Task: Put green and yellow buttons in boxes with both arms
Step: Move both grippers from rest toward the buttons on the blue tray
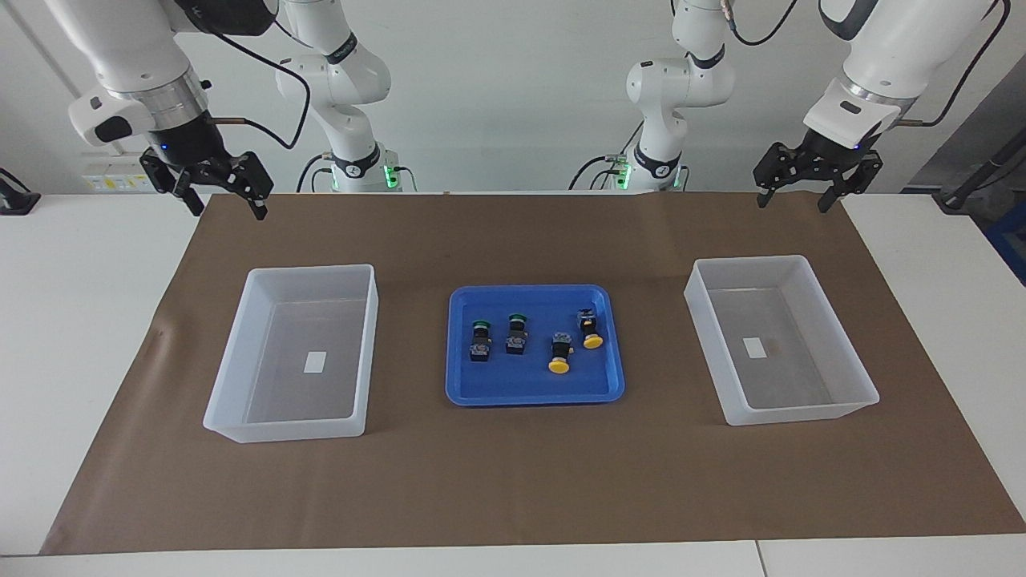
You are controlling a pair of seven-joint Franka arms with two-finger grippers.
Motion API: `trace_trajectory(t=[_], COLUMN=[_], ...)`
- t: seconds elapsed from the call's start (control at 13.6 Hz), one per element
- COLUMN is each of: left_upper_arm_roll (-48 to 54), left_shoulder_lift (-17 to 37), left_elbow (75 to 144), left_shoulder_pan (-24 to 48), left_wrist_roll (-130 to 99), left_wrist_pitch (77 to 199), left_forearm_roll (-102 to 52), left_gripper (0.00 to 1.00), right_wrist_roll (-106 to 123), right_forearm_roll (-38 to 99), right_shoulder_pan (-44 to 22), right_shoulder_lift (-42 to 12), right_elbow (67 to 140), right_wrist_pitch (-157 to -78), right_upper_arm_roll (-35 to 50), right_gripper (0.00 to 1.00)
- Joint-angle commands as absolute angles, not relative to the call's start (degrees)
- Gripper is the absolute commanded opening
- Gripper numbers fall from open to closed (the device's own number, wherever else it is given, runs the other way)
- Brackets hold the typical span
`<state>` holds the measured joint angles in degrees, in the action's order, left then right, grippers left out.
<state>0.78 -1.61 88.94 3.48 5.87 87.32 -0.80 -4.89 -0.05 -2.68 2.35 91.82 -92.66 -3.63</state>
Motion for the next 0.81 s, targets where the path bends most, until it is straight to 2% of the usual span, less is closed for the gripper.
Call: trace_trajectory(t=[0.0,0.22,0.44,0.59,0.74], left_upper_arm_roll=[0.97,1.14,1.41,1.41,1.49], left_shoulder_lift=[-3.16,-3.25,-3.6,-5.79,-9.39], left_elbow=[90.62,91.05,92.45,97.44,105.52], left_shoulder_pan=[3.69,3.78,4.13,6.14,8.43], left_wrist_roll=[5.98,5.71,5.89,5.63,5.45], left_wrist_pitch=[87.01,87.53,89.99,94.63,101.39], left_forearm_roll=[-1.58,-1.58,-1.58,-1.67,-1.67], left_gripper=[1.0,1.0,1.0,1.0,1.0], right_wrist_roll=[-6.23,-7.38,-17.54,-25.01,-29.95], right_forearm_roll=[-1.75,-2.11,-2.28,-2.29,-2.29], right_shoulder_pan=[-6.05,-8.16,-14.83,-18.79,-22.74], right_shoulder_lift=[2.37,0.97,-4.02,-8.94,-12.46], right_elbow=[93.08,93.6,93.78,93.96,94.3], right_wrist_pitch=[-95.0,-99.73,-103.34,-107.82,-111.78], right_upper_arm_roll=[-2.81,-2.64,-2.55,-2.55,-2.55], right_gripper=[1.0,1.0,1.0,1.0,1.0])
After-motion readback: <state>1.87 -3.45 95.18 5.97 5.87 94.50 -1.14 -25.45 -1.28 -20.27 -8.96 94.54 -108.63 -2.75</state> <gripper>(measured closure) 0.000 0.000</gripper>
